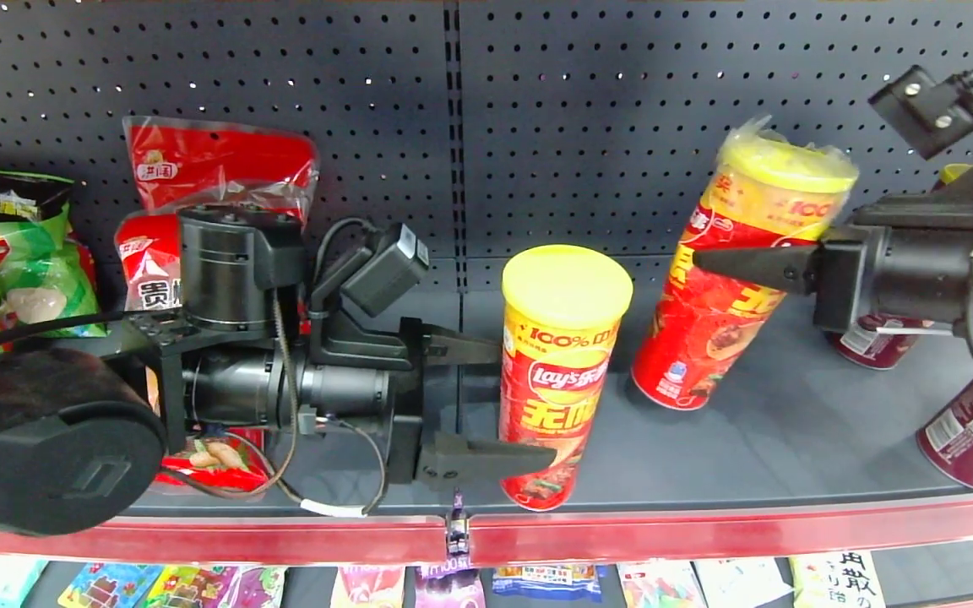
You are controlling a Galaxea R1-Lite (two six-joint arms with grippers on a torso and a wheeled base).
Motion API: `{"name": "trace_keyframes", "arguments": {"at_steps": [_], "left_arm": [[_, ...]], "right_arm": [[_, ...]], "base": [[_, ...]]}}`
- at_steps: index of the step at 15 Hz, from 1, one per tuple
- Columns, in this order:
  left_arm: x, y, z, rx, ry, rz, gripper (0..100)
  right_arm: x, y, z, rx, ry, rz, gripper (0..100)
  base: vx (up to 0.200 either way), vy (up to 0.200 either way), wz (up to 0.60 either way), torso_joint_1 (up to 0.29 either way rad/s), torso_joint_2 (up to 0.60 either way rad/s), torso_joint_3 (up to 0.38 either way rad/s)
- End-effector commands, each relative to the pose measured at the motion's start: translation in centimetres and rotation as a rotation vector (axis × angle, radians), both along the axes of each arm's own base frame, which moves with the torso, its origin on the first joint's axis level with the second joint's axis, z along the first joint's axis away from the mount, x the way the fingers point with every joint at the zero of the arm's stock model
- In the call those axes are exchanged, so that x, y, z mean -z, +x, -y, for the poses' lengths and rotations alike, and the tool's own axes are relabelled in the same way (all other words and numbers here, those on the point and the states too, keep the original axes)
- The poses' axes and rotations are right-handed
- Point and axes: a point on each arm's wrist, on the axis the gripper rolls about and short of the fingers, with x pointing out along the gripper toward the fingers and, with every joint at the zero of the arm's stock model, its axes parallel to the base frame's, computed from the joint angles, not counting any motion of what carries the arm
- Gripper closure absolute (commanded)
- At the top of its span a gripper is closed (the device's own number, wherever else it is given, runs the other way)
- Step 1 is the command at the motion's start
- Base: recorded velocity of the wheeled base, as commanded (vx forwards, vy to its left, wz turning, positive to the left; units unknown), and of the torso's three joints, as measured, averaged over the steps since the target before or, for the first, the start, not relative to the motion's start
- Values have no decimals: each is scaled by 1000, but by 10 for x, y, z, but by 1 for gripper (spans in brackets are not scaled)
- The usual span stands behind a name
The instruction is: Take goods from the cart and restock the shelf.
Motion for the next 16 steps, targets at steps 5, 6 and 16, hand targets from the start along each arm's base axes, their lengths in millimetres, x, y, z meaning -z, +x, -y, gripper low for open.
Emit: {"name": "trace_keyframes", "arguments": {"at_steps": [5,6,16], "left_arm": [[0,-14,-24,-43,3,-4,0],[3,-20,-34,-69,11,-12,0],[5,-29,-68,-195,20,-14,0]], "right_arm": [[4,58,-28,-11,-12,-24,100],[3,72,-36,-45,-2,-18,100],[23,94,-63,-96,-24,-64,100]], "base": [[0,0,0,0,0,0],[0,0,0,0,0,0],[0,0,0,0,0,0]]}}
